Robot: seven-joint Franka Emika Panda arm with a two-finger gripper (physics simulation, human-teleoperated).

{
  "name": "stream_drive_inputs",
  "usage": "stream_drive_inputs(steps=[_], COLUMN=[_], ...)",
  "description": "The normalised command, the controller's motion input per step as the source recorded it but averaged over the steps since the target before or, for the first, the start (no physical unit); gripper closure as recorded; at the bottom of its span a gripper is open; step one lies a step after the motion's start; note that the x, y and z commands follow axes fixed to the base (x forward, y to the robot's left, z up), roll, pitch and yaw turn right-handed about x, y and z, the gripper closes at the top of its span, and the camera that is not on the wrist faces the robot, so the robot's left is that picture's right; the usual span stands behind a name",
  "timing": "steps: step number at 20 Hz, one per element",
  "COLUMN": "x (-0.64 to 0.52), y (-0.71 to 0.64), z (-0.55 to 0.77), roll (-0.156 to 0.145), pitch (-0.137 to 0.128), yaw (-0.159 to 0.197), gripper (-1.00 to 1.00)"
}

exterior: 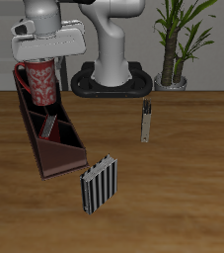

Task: Place the red book into the right desk caddy's left compartment and place the red mug into the right desk caddy's right compartment

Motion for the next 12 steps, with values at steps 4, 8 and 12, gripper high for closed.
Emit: stream_drive_inputs(steps=[4,8,12], x=[-0.50,-0.46,-0.29], y=[-0.09,-0.02,-0.07], z=[-0.18,-0.03,-0.01], roll=[0.013,0.007,-0.005], pitch=[0.022,-0.021,-0.024], yaw=[0.014,0.012,-0.017], gripper=[1.00,1.00,1.00])
